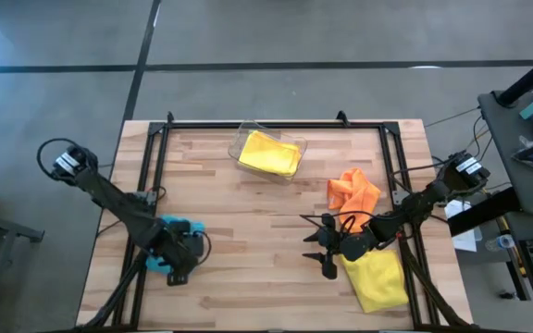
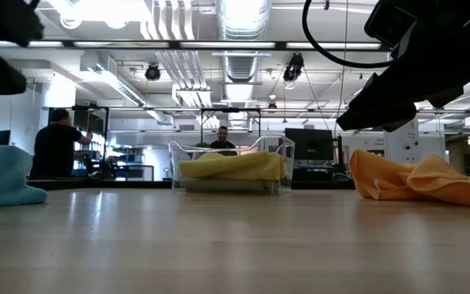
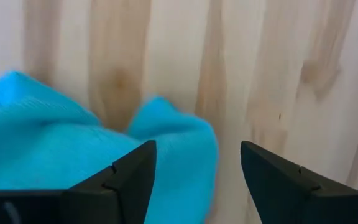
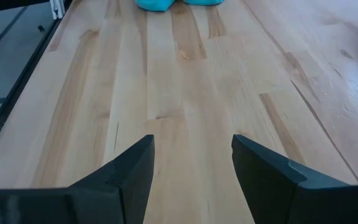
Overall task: Fold microfiber towels
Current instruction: Fold the blue microfiber cloth
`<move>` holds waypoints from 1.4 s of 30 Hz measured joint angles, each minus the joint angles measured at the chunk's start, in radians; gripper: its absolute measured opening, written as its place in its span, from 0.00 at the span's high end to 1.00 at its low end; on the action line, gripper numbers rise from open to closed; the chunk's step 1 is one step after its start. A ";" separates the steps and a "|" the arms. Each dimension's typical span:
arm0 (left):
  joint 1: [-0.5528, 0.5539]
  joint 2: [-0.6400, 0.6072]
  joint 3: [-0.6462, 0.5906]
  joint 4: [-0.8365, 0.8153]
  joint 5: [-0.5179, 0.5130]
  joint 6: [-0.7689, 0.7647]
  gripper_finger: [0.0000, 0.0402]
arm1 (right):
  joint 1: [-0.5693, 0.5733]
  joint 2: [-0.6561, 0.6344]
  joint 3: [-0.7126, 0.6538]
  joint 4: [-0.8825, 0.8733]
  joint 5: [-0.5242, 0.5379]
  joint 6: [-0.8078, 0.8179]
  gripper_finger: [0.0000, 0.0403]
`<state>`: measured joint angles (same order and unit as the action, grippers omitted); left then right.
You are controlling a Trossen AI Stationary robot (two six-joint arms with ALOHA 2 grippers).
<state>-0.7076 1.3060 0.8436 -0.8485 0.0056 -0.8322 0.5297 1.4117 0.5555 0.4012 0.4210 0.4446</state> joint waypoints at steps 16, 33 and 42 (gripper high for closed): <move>-0.211 0.060 -0.019 -0.016 0.041 -0.298 0.52 | 0.002 0.000 0.000 0.001 0.000 0.019 0.49; -0.263 0.101 -0.071 0.042 -0.016 -0.366 0.52 | 0.002 0.000 0.000 0.015 0.000 0.026 0.49; -0.262 0.168 -0.104 0.051 -0.025 -0.355 0.53 | 0.002 0.000 0.000 0.053 0.000 0.002 0.49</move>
<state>-0.9691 1.4736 0.7401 -0.7977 -0.0197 -1.1870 0.5316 1.4113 0.5556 0.4538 0.4210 0.4469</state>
